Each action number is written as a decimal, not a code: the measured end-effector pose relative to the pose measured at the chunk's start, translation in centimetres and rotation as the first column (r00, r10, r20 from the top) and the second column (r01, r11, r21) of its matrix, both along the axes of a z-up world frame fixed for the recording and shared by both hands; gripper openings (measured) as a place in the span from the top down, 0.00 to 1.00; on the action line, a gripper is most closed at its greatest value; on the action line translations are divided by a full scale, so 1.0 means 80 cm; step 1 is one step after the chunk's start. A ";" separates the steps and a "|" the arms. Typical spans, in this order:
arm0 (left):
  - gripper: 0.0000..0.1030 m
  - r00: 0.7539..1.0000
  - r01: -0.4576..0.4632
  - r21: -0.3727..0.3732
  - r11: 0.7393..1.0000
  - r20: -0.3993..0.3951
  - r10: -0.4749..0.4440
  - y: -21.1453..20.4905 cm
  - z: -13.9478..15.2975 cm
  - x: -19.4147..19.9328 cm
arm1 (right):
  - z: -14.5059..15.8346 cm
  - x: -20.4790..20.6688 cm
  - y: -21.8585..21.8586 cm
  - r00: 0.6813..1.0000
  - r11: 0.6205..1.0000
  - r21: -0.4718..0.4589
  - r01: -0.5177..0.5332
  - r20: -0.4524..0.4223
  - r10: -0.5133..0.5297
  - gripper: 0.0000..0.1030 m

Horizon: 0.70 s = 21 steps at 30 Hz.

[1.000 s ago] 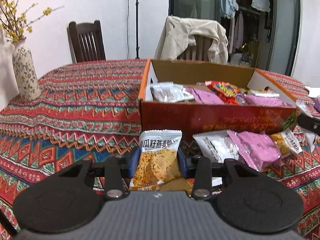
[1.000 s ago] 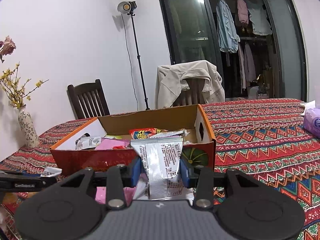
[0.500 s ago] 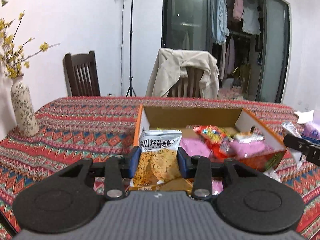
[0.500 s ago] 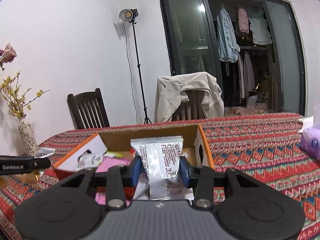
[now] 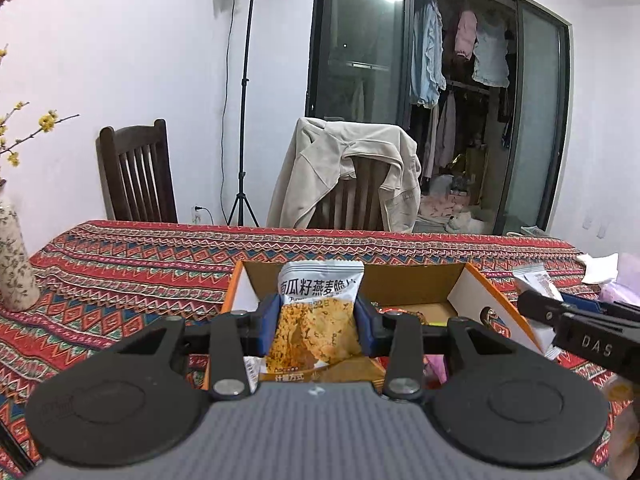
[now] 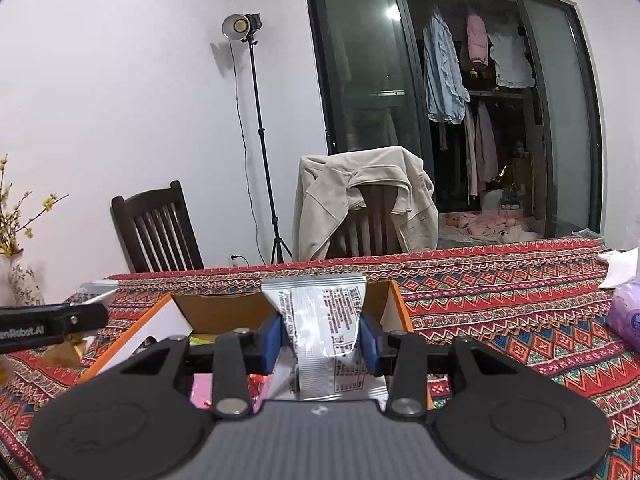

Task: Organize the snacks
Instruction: 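Carry both packets over the cardboard box and open both grippers inside it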

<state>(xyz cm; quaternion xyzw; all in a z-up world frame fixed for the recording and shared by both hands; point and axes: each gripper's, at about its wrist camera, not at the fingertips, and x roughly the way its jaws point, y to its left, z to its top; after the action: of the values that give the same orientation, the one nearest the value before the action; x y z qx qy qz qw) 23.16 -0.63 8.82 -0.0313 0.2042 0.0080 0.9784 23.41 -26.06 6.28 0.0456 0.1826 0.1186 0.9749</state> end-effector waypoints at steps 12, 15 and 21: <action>0.61 1.000 -0.026 0.007 1.000 -0.010 0.026 0.006 -0.039 0.061 | -0.023 0.052 0.013 1.000 1.000 -0.012 0.005 -0.007 -0.005 0.62; 0.61 1.000 -0.015 0.000 1.000 -0.014 0.015 0.010 -0.060 0.071 | -0.041 0.058 0.013 1.000 1.000 -0.022 -0.006 -0.026 0.005 0.62; 0.61 0.998 0.000 -0.016 1.000 -0.067 -0.001 0.020 -0.081 0.086 | -0.054 0.059 0.014 0.999 0.999 -0.023 -0.030 -0.036 0.029 0.61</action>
<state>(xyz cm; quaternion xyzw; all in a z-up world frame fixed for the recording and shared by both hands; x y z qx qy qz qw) 30.08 1.00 2.35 -0.0386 0.2367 0.0072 0.9708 28.14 -24.97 1.98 0.0335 0.2022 0.1300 0.9701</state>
